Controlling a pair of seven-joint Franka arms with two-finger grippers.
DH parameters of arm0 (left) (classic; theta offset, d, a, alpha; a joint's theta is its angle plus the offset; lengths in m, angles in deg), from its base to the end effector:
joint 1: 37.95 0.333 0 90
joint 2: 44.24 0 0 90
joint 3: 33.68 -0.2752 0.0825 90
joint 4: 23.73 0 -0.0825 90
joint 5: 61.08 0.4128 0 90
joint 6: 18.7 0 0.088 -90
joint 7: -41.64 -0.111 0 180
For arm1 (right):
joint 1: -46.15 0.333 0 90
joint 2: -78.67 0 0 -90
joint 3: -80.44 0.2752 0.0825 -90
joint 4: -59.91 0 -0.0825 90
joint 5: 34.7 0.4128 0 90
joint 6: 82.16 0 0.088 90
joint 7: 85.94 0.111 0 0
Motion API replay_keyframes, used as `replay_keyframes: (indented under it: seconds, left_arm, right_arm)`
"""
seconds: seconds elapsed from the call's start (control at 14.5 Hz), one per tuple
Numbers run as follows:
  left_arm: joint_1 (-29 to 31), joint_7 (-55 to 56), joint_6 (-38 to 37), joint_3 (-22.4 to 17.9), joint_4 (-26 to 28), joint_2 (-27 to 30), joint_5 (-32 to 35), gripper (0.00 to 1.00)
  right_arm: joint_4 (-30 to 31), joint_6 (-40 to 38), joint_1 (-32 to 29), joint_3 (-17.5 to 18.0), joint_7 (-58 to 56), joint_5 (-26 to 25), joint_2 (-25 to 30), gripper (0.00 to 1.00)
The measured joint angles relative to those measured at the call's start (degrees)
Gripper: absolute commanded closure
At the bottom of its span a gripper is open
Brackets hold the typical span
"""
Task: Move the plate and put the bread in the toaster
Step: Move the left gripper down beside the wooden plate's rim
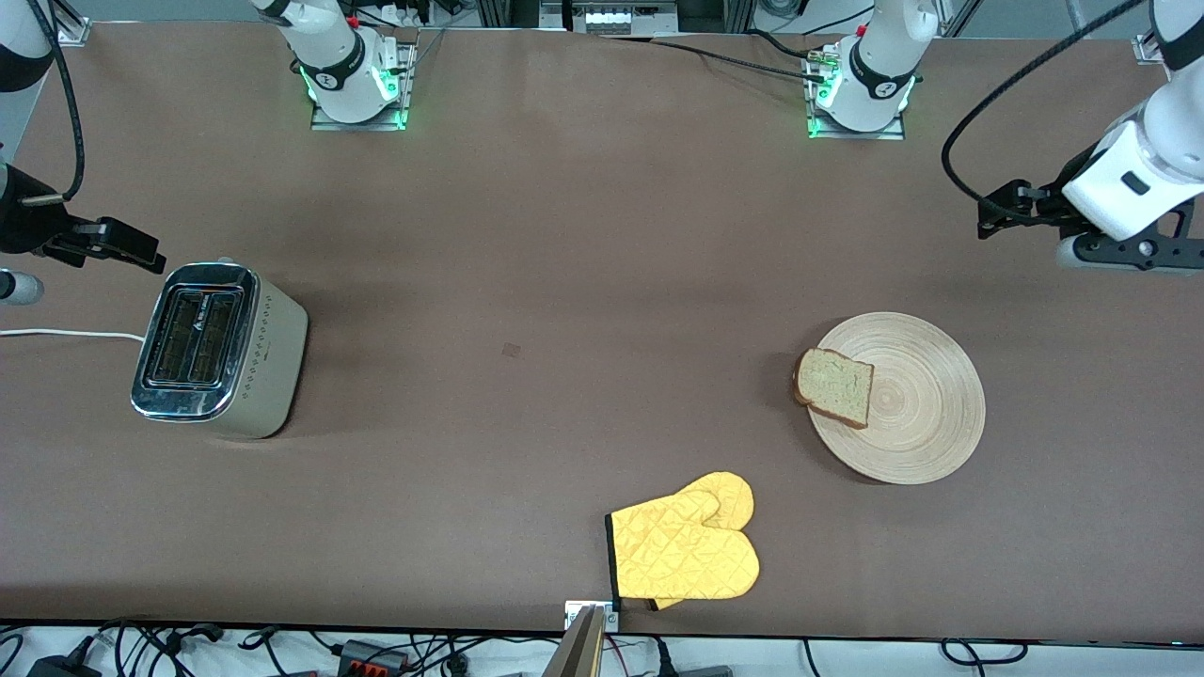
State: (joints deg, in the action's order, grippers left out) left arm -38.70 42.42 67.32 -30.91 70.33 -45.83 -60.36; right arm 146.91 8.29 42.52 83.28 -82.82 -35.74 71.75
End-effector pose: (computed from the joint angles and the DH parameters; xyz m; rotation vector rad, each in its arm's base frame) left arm 0.5762 -0.0337 0.5231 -3.1122 0.0749 0.2613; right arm 0.6135 -0.0119 0.5343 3.1250 -0.1059 -0.0941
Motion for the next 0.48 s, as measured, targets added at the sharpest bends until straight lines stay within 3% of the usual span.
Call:
replay_keyframes:
  seconds: [0.28,0.48]
  left_arm:
    - [2.25,-0.01,-2.19,-0.52,-0.03,-2.9,-0.12,0.0]
    - [10.39,-5.09,-2.03,-0.74,-2.54,-7.41,-6.51,0.0]
  right_arm:
    - [0.0,0.0,0.69,0.05,0.0,-0.01,0.0,0.0]
    - [-0.01,0.0,0.71,0.05,0.0,-0.01,0.0,0.0]
